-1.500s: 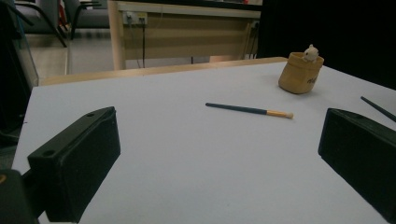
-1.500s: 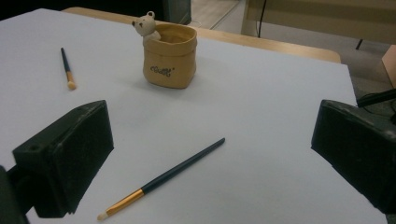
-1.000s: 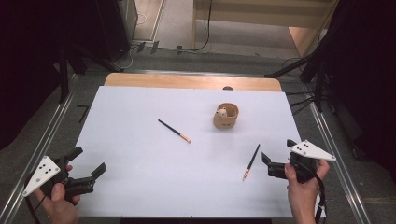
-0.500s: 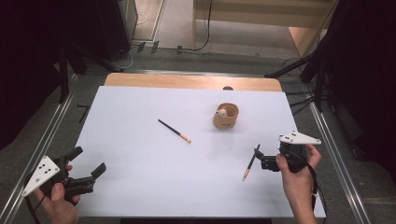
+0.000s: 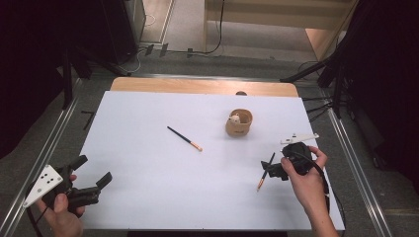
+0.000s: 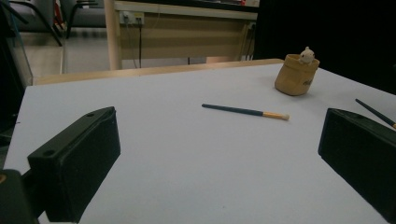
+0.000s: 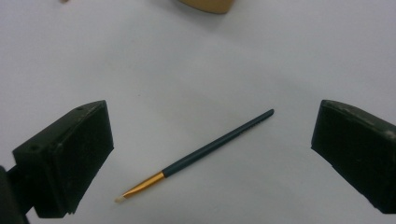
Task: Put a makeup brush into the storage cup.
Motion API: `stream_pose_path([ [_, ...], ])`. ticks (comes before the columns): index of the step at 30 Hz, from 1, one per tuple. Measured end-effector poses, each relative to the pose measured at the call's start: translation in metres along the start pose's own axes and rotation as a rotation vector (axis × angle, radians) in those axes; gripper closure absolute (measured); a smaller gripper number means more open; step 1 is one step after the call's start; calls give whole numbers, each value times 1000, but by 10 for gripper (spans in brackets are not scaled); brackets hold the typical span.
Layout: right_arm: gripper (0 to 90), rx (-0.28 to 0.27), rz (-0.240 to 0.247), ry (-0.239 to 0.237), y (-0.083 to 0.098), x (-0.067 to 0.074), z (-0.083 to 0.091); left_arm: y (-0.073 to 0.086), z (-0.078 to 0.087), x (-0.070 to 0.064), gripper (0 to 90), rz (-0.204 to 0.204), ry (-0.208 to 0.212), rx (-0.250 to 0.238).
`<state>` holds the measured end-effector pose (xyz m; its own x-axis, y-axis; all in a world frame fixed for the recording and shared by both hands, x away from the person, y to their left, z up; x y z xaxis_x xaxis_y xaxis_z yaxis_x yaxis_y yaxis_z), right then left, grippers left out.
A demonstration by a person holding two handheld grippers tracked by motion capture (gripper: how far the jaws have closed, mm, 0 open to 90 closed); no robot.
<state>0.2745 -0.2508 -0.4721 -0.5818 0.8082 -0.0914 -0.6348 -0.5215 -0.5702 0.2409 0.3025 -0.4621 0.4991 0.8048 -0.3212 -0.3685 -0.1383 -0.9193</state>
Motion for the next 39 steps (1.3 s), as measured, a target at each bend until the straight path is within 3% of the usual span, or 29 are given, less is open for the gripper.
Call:
stream_pose_path([
  [6, 0, 61, -3, -28, -2, 2, -10, 0, -1, 0, 0, 4, 3, 1],
  [12, 0, 136, -35, -54, 1, 4, -20, 0, -1, 0, 0, 3, 4, 2],
  [15, 0, 204, -18, -56, 4, 6, -27, 0, -1, 0, 0, 6, 4, 2],
  [25, 4, 348, -29, -85, 11, 15, -47, 1, -2, 0, 0, 7, 5, 6],
  [28, 52, 383, -36, -65, 14, 17, -52, 1, -2, 0, 0, 8, 4, 7],
  [34, 174, 376, -64, -60, 16, 16, -55, 1, -2, 0, 0, 9, 6, 7],
  [36, 258, 381, -71, -61, 17, 16, -55, 1, -2, 0, 0, 9, 7, 9],
  [39, 389, 383, -65, -25, 18, 14, -53, 1, -3, 0, 0, 8, 9, 9],
])
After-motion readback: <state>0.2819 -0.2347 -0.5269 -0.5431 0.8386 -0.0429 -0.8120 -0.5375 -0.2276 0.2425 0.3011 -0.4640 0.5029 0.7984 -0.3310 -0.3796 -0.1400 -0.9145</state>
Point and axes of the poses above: each handheld gripper's, and its own axes: z roughly backward along the jaws, y roughly out of its underside, x roughly to its left, the point moved 4 cm from there along -z, roughly forward along the jaws, and after that the axes turned 14 degrees about z, right-handed, at the moved point
